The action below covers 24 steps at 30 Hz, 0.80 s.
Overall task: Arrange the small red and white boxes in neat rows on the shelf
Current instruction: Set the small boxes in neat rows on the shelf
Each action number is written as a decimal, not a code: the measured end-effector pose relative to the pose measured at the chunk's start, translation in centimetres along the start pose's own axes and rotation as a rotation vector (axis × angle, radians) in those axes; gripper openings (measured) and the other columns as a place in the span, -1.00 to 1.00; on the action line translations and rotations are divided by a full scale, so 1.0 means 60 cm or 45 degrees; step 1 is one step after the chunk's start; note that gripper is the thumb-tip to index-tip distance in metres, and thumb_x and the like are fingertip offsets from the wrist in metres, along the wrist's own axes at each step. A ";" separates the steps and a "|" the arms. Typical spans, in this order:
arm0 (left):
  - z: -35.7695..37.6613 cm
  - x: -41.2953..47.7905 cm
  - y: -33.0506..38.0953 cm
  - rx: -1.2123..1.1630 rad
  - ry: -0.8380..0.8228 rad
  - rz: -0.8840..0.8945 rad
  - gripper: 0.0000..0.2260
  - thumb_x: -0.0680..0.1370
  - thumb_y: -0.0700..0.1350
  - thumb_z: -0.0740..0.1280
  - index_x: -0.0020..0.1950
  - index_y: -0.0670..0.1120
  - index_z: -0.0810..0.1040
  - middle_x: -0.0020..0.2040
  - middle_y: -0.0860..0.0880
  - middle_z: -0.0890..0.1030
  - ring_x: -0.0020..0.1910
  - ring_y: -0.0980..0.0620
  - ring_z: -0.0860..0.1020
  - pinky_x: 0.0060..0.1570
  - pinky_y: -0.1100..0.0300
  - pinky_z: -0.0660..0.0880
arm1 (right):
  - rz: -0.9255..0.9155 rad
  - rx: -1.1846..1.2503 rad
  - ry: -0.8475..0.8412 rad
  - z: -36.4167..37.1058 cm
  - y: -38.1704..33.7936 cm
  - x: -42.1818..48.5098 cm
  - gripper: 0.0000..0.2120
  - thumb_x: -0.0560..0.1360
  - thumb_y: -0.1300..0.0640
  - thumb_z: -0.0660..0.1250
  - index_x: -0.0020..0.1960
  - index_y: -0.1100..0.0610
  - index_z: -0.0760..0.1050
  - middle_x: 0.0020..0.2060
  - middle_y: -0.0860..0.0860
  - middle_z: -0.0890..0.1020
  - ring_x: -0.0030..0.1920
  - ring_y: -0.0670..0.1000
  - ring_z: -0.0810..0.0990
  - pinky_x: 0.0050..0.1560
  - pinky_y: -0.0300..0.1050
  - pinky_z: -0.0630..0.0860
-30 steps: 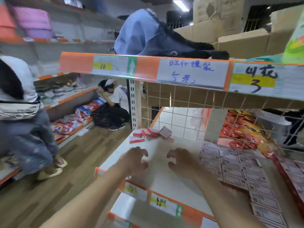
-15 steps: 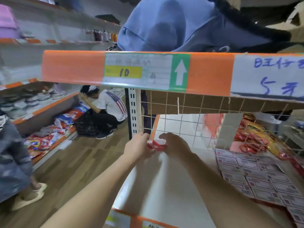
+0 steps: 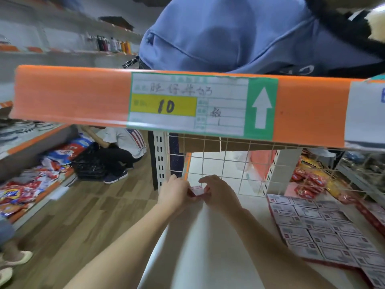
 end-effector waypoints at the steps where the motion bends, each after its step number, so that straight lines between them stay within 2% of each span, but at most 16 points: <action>1: -0.003 -0.005 -0.002 -0.001 0.015 0.034 -0.54 0.39 0.38 0.28 -0.10 0.00 0.61 -0.11 -0.02 0.59 0.00 -0.05 0.42 -0.14 0.11 0.34 | -0.027 0.017 0.006 -0.001 0.001 -0.003 -0.63 0.41 0.15 0.36 0.20 -0.04 0.49 0.11 -0.07 0.54 -0.02 -0.03 0.61 0.05 -0.01 0.55; 3: -0.005 -0.018 -0.010 -0.022 0.045 0.098 -0.51 0.36 0.41 0.23 -0.06 0.03 0.62 -0.12 0.02 0.60 -0.04 -0.04 0.42 -0.15 0.12 0.33 | -0.114 0.040 -0.031 -0.002 0.005 -0.010 -0.60 0.39 0.19 0.34 0.22 -0.01 0.49 0.10 -0.05 0.53 -0.10 -0.07 0.59 0.01 -0.01 0.57; 4: -0.005 -0.027 -0.016 -0.045 0.068 0.130 -0.45 0.33 0.44 0.16 -0.06 0.04 0.62 -0.13 0.04 0.60 -0.05 -0.04 0.43 -0.16 0.12 0.36 | -0.167 0.021 -0.088 -0.002 0.006 -0.013 -0.57 0.38 0.19 0.34 0.24 0.01 0.48 0.12 -0.03 0.52 -0.07 -0.06 0.58 0.00 -0.03 0.56; 7: -0.003 -0.062 -0.029 -0.144 0.120 0.215 -0.43 0.31 0.44 0.10 -0.06 0.04 0.59 -0.14 0.08 0.59 -0.06 0.01 0.44 -0.13 0.07 0.49 | -0.328 -0.087 -0.297 0.002 0.003 -0.026 -0.48 0.34 0.14 0.36 0.31 0.07 0.44 0.19 0.02 0.52 0.14 0.05 0.51 0.10 -0.01 0.52; 9: -0.004 -0.089 -0.027 -0.191 0.099 0.230 -0.45 0.33 0.42 0.12 0.01 0.05 0.58 -0.07 0.10 0.59 -0.02 0.03 0.43 -0.11 0.07 0.51 | -0.338 -0.134 -0.357 0.007 -0.001 -0.035 -0.48 0.36 0.08 0.40 0.31 0.02 0.44 0.20 -0.01 0.55 0.18 0.06 0.47 0.13 0.03 0.50; 13: -0.001 -0.126 -0.024 -0.238 0.037 0.153 -0.53 0.40 0.31 0.31 0.17 0.07 0.54 0.07 0.06 0.56 0.13 0.01 0.43 -0.01 0.04 0.52 | -0.369 -0.158 -0.377 0.016 -0.012 -0.050 -0.57 0.38 0.00 0.45 0.24 0.00 0.51 0.08 0.03 0.58 0.08 0.04 0.52 0.02 -0.05 0.51; 16: 0.013 -0.142 -0.033 -0.344 -0.041 0.114 -0.44 0.38 0.21 0.42 0.31 0.05 0.43 0.25 0.03 0.51 0.24 0.00 0.43 0.11 0.04 0.50 | -0.354 -0.187 -0.410 0.009 -0.016 -0.057 -0.52 0.38 -0.01 0.47 0.27 0.03 0.50 0.09 0.06 0.59 0.05 0.06 0.55 0.00 -0.07 0.50; 19: 0.015 -0.153 -0.035 -0.375 -0.030 0.111 -0.56 0.38 0.13 0.38 0.22 0.05 0.47 0.17 0.05 0.56 0.16 0.01 0.48 0.06 0.02 0.52 | -0.298 -0.195 -0.394 -0.003 -0.010 -0.071 -0.46 0.36 -0.08 0.48 0.29 0.03 0.48 0.18 0.01 0.60 0.10 0.05 0.59 0.05 -0.12 0.52; 21: 0.017 -0.153 -0.039 -0.427 -0.008 0.073 -0.60 0.36 0.14 0.34 0.17 0.06 0.50 0.10 0.09 0.59 0.09 0.05 0.52 0.01 0.03 0.54 | -0.272 -0.177 -0.352 -0.013 -0.002 -0.085 -0.51 0.35 -0.16 0.47 0.23 -0.01 0.52 0.11 -0.03 0.64 0.00 -0.03 0.59 0.00 -0.15 0.53; 24: 0.022 -0.151 -0.043 -0.500 -0.011 0.029 -0.52 0.31 0.26 0.30 0.19 0.16 0.48 0.07 0.21 0.58 0.06 0.18 0.52 -0.01 0.14 0.54 | -0.231 -0.134 -0.265 -0.030 0.017 -0.111 -0.56 0.36 -0.29 0.40 0.11 -0.04 0.57 -0.07 -0.05 0.64 -0.07 -0.07 0.44 -0.07 -0.11 0.48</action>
Point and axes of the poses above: each hand's wrist, its own x-axis towards the middle knuckle, its own z-axis out of the palm, y = z × x, the point moved 3 cm from there along x, towards the middle knuckle
